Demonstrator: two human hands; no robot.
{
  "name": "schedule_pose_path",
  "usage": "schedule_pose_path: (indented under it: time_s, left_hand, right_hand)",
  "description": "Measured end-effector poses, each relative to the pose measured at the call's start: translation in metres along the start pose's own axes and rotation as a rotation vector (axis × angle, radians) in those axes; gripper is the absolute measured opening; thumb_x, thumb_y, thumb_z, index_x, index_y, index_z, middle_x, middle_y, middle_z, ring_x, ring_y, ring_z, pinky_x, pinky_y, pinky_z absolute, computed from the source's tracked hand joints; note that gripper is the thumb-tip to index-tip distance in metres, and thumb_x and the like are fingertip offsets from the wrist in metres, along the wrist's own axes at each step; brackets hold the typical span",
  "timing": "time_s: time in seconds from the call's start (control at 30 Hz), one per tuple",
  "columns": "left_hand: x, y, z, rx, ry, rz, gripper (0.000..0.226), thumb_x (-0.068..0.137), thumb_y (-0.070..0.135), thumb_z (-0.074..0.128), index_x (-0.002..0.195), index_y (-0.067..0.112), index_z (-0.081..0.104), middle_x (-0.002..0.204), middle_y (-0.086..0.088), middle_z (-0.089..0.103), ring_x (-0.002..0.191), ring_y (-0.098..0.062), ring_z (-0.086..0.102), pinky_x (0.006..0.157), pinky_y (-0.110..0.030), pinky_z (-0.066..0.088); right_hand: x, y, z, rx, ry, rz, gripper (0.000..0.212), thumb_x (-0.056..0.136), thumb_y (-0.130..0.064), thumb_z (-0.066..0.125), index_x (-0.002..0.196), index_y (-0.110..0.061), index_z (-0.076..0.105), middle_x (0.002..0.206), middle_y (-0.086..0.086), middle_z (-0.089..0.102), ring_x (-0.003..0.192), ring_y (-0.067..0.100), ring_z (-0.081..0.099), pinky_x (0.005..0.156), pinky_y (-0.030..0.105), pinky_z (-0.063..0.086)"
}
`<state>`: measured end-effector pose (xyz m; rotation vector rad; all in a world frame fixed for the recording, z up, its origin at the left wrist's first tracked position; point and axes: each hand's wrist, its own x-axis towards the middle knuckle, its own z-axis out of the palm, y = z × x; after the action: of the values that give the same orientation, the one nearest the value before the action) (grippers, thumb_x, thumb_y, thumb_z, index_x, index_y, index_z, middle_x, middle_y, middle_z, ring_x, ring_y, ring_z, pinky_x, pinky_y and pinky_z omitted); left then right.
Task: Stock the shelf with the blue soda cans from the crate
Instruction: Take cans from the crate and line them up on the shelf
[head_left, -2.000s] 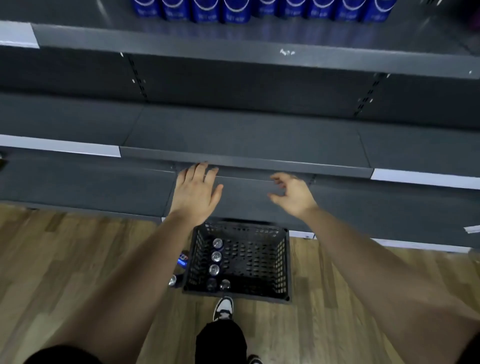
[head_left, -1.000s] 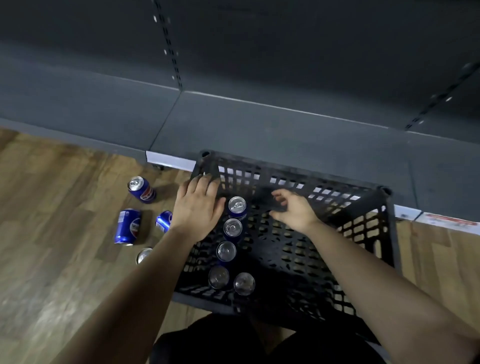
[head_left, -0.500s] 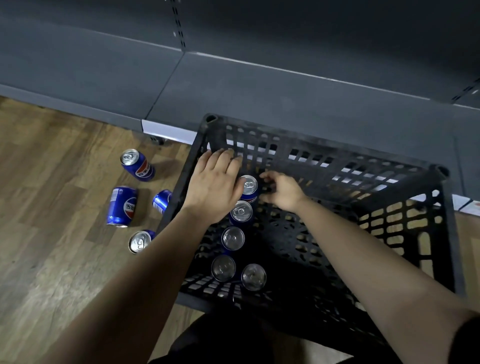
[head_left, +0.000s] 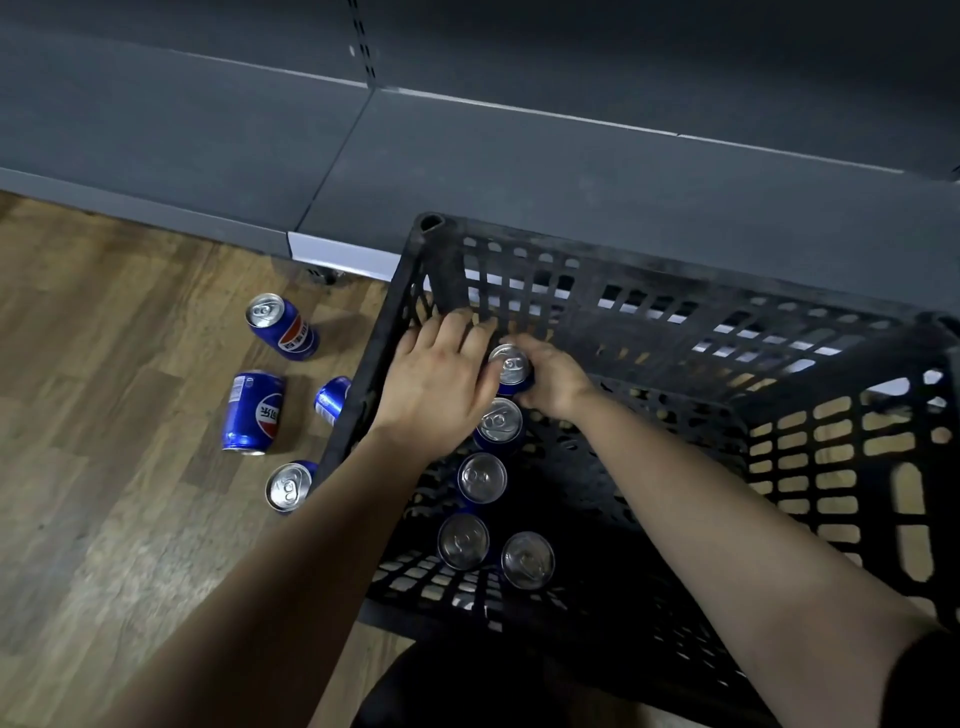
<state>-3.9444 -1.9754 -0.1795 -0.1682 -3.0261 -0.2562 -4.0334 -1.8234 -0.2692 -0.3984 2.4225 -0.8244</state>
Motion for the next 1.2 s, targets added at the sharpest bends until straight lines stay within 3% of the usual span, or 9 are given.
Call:
schedule_pose_path:
  time_s: [0.13,0.23,0.4,0.53,0.73,0.9,1.2]
  left_hand:
    - [-0.003,0.000,0.005,0.009,-0.018,0.021,0.048,0.093,0.041,0.033,0.119,0.010,0.058,0.125,-0.013,0.056,0.108,-0.031,0.056,0.088,-0.045,0.043]
    - [-0.002,0.002,0.004,0.024,-0.023,0.028,0.048,0.093,0.042,0.033,0.119,0.011,0.059,0.125,-0.012,0.057,0.108,-0.030,0.056,0.087,-0.044,0.044]
    - [0.006,0.008,-0.016,0.043,-0.034,0.018,0.049,0.093,0.042,0.031,0.119,0.011,0.058,0.124,-0.011,0.056,0.109,-0.030,0.055,0.088,-0.044,0.043]
    - [0.017,0.019,-0.058,0.069,-0.062,0.004,0.050,0.093,0.042,0.029,0.118,0.012,0.059,0.122,-0.010,0.057,0.106,-0.029,0.056,0.088,-0.043,0.044]
    - [0.044,0.045,-0.170,0.071,-0.061,0.006,0.049,0.092,0.041,0.031,0.117,0.012,0.061,0.113,-0.010,0.060,0.098,-0.031,0.058,0.085,-0.043,0.046]
    - [0.082,0.068,-0.300,0.097,-0.010,0.036,0.049,0.091,0.040,0.032,0.117,0.011,0.062,0.114,-0.011,0.062,0.096,-0.031,0.061,0.083,-0.042,0.048]
    - [0.150,0.124,-0.522,0.089,0.124,0.091,0.049,0.090,0.040,0.032,0.114,0.012,0.064,0.109,-0.007,0.065,0.096,-0.026,0.063,0.084,-0.041,0.051]
  right_hand:
    - [0.003,0.002,0.000,-0.007,0.022,-0.005,0.067,0.071,-0.009,0.079,0.126,-0.021,0.043,0.118,0.000,0.062,0.109,0.022,0.061,0.089,0.026,0.044]
    - [-0.005,0.005,-0.005,0.031,0.074,-0.006,0.065,0.064,-0.013,0.084,0.116,-0.022,0.045,0.113,0.001,0.061,0.101,0.022,0.061,0.086,0.032,0.048]
    - [-0.029,0.004,-0.033,0.195,0.140,0.005,0.066,0.054,-0.020,0.091,0.105,-0.030,0.049,0.107,-0.002,0.065,0.098,0.019,0.062,0.088,0.034,0.050]
    - [-0.059,-0.016,-0.078,0.291,0.113,0.000,0.065,0.056,-0.016,0.089,0.109,-0.028,0.053,0.107,-0.007,0.067,0.100,0.013,0.063,0.093,0.033,0.050]
    - [-0.112,-0.082,-0.181,0.422,0.111,-0.002,0.064,0.053,-0.018,0.081,0.112,-0.029,0.056,0.103,-0.007,0.068,0.098,0.012,0.066,0.093,0.029,0.049]
    - [-0.164,-0.159,-0.292,0.492,0.144,-0.009,0.060,0.063,0.000,0.081,0.110,-0.029,0.057,0.103,-0.008,0.067,0.099,0.012,0.065,0.097,0.036,0.051]
    - [-0.257,-0.298,-0.481,0.504,0.229,-0.097,0.061,0.057,-0.011,0.082,0.108,-0.034,0.059,0.104,-0.007,0.069,0.103,0.015,0.065,0.100,0.038,0.050]
